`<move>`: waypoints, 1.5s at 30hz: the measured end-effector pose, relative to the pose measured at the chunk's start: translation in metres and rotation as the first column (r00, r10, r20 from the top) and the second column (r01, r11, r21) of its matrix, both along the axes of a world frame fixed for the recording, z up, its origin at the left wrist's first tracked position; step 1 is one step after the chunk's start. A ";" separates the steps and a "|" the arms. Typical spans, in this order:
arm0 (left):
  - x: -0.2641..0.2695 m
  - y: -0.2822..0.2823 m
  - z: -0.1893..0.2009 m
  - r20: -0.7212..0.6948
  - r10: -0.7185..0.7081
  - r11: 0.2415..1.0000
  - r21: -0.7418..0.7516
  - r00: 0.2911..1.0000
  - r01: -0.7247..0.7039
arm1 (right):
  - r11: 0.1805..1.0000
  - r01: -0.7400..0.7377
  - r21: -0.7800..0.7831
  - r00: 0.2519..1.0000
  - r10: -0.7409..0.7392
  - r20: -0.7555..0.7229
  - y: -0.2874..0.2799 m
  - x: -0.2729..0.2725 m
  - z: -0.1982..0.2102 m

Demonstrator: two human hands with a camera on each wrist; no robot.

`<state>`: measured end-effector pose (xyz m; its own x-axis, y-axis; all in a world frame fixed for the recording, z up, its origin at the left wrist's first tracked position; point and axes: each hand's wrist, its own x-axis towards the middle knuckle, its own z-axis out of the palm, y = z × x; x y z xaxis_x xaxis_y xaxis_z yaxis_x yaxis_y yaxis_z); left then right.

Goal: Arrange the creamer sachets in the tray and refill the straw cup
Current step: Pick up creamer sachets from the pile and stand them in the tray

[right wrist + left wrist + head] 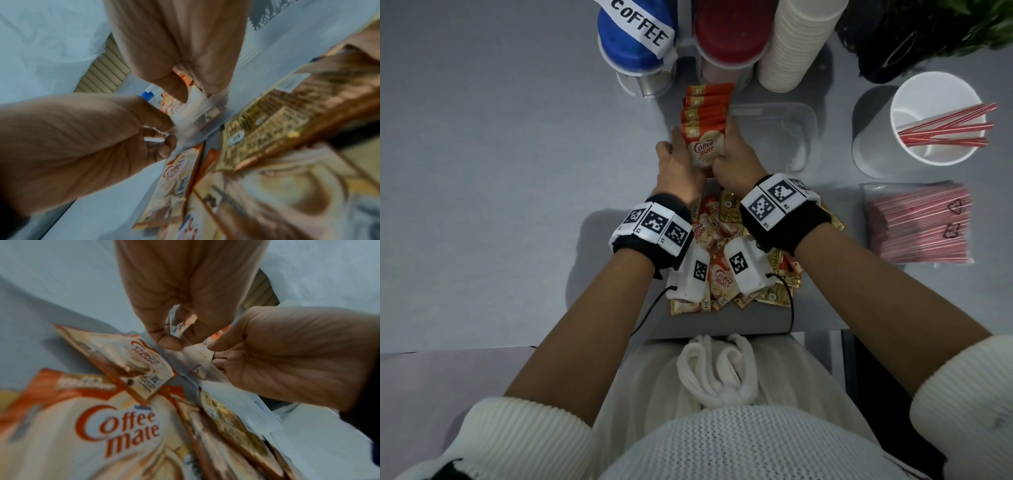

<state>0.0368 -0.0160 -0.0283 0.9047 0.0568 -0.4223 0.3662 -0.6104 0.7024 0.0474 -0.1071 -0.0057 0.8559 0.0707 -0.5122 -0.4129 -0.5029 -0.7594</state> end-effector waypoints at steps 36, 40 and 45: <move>-0.053 0.002 -0.004 0.118 -0.214 0.976 -0.011 0.970 0.217 | 0.711 -0.378 -0.593 0.813 0.561 0.155 -0.068 -0.060 -0.017; -0.055 0.000 -0.005 0.093 -0.238 0.971 0.005 0.967 0.239 | 0.763 -0.326 -0.558 0.823 0.520 0.230 -0.066 -0.065 -0.020; -0.054 0.000 0.004 0.155 -0.200 0.977 -0.041 0.967 0.208 | 0.931 -0.154 -0.331 0.843 0.299 0.447 -0.066 -0.068 -0.020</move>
<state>-0.0174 -0.0164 -0.0243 0.9476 -0.1556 -0.2790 0.1265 -0.6192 0.7750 -0.0210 -0.1732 -0.0259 0.9746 0.2141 -0.0660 0.1210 -0.7511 -0.6490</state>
